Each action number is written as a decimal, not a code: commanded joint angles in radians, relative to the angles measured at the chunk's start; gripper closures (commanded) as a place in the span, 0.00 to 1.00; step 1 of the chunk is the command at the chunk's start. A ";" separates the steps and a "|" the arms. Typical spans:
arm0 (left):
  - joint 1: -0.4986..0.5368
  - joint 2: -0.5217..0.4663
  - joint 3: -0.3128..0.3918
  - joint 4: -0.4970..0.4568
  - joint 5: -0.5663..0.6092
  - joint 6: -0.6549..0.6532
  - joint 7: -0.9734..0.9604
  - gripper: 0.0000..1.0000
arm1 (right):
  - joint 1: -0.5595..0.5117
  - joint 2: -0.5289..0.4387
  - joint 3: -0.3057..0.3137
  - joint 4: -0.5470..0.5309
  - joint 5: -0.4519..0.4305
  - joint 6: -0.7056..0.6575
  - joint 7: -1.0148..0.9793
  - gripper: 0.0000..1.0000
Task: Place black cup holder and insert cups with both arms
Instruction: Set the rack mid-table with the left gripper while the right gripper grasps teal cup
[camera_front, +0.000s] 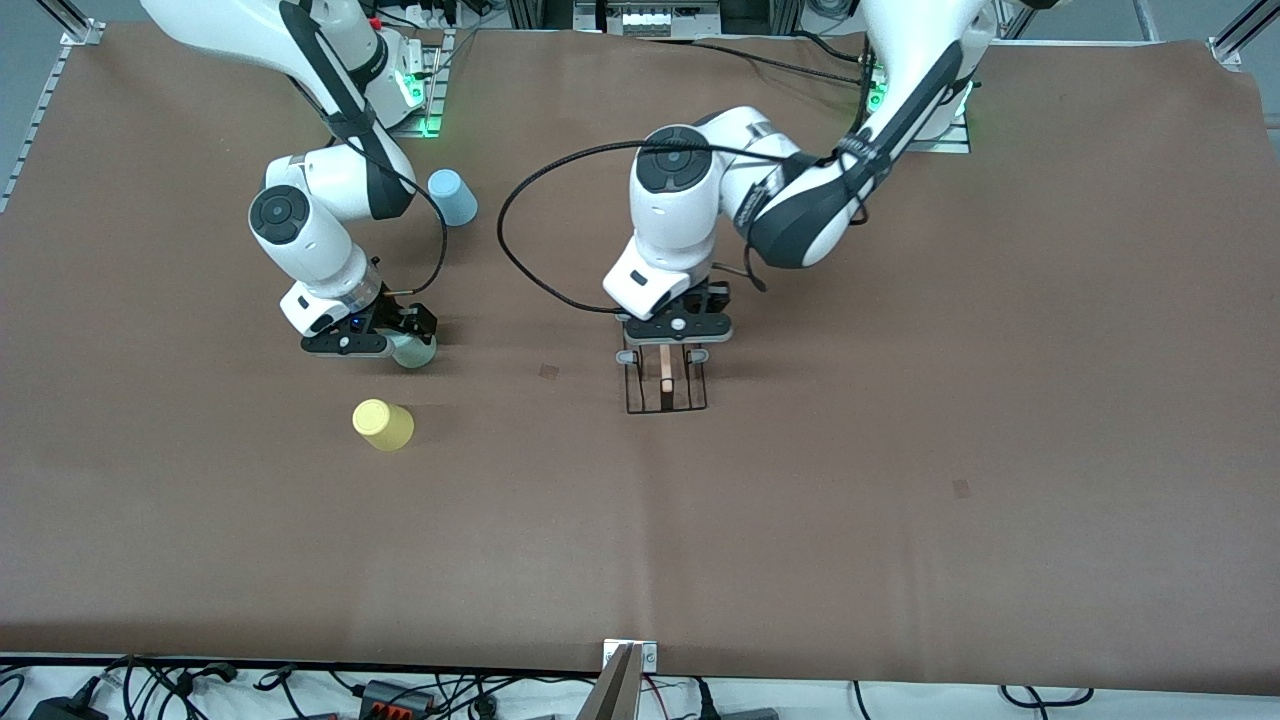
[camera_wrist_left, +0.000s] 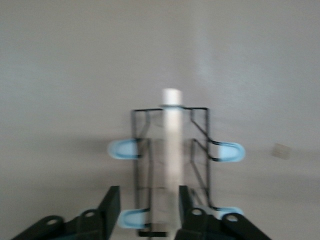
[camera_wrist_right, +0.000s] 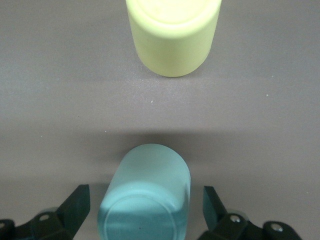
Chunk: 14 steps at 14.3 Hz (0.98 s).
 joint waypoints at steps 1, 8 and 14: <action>0.060 -0.102 0.000 -0.012 0.014 -0.149 0.138 0.00 | 0.012 -0.008 -0.005 -0.025 0.000 0.024 0.015 0.00; 0.302 -0.286 -0.007 -0.009 0.000 -0.415 0.497 0.00 | 0.011 -0.018 -0.006 -0.022 0.000 0.019 0.006 0.70; 0.499 -0.409 0.109 -0.040 -0.324 -0.437 0.835 0.00 | 0.011 -0.223 -0.002 0.008 0.000 -0.223 0.010 0.88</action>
